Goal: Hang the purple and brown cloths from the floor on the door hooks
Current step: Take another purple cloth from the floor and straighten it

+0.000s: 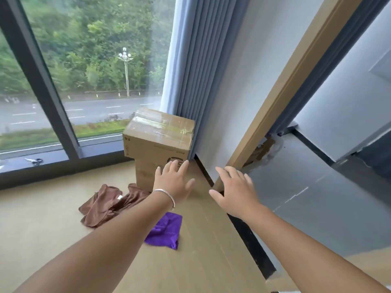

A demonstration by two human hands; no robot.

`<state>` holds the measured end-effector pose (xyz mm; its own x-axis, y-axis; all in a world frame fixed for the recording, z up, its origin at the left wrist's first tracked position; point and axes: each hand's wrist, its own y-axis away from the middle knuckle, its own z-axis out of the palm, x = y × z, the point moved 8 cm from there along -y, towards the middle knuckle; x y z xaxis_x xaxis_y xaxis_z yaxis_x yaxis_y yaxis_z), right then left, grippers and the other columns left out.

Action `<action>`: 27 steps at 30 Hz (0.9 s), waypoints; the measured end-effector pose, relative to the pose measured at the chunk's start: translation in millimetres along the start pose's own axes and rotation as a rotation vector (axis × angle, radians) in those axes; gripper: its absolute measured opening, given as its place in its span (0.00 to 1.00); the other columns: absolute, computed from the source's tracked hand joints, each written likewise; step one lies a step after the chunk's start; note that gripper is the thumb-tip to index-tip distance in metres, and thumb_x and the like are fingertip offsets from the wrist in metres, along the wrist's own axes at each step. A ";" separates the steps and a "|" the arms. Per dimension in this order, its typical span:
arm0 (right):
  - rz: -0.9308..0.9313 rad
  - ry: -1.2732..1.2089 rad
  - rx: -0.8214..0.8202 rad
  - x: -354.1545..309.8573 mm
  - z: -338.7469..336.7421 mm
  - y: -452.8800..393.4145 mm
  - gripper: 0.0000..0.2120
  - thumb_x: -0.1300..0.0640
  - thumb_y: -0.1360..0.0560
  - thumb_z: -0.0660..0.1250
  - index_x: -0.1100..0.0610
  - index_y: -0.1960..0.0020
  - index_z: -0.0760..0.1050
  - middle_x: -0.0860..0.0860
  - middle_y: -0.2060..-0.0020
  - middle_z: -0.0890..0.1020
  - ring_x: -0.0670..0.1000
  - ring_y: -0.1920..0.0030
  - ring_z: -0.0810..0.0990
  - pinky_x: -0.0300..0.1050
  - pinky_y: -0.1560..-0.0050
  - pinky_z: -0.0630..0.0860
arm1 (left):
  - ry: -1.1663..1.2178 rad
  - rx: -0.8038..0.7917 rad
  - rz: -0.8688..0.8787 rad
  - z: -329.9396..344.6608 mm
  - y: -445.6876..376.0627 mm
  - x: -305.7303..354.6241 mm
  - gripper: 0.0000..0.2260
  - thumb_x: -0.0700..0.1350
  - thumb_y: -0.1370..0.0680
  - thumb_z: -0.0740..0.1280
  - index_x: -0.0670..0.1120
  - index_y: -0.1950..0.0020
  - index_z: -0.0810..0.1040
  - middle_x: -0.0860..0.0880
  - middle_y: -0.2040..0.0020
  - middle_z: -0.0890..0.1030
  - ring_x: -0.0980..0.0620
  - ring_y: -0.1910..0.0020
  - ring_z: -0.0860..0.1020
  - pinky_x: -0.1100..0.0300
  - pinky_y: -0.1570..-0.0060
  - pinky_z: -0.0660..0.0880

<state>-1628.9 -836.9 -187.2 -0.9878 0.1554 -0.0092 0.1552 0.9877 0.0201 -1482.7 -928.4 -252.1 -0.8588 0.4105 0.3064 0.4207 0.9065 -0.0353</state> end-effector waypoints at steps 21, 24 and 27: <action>-0.781 0.037 -0.378 -128.0 328.2 -228.3 0.34 0.40 0.25 0.62 0.50 0.24 0.57 0.51 0.29 0.64 0.51 0.29 0.64 0.52 0.29 0.60 | -0.011 -0.057 -0.868 225.2 17.2 -234.3 0.29 0.61 0.22 0.56 0.53 0.23 0.57 0.47 0.28 0.66 0.47 0.30 0.64 0.50 0.33 0.57; -0.792 0.066 -0.431 -126.1 412.4 -235.7 0.33 0.40 0.25 0.62 0.51 0.24 0.57 0.51 0.29 0.65 0.52 0.30 0.65 0.52 0.30 0.62 | 0.010 -0.099 -0.849 305.6 17.4 -256.3 0.28 0.60 0.22 0.57 0.52 0.24 0.59 0.47 0.29 0.66 0.47 0.31 0.64 0.50 0.33 0.58; -0.776 0.123 -0.481 -110.3 500.0 -243.2 0.33 0.40 0.25 0.61 0.51 0.24 0.57 0.51 0.30 0.65 0.52 0.31 0.66 0.51 0.32 0.63 | 0.026 -0.174 -0.792 395.1 13.6 -270.4 0.29 0.59 0.23 0.59 0.51 0.24 0.59 0.47 0.29 0.66 0.48 0.30 0.64 0.50 0.34 0.58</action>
<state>-1551.6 -1085.0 -691.0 -0.8116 -0.5776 -0.0875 -0.5457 0.6961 0.4665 -1360.3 -988.1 -711.3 -0.9145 -0.3514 0.2005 -0.2684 0.8978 0.3491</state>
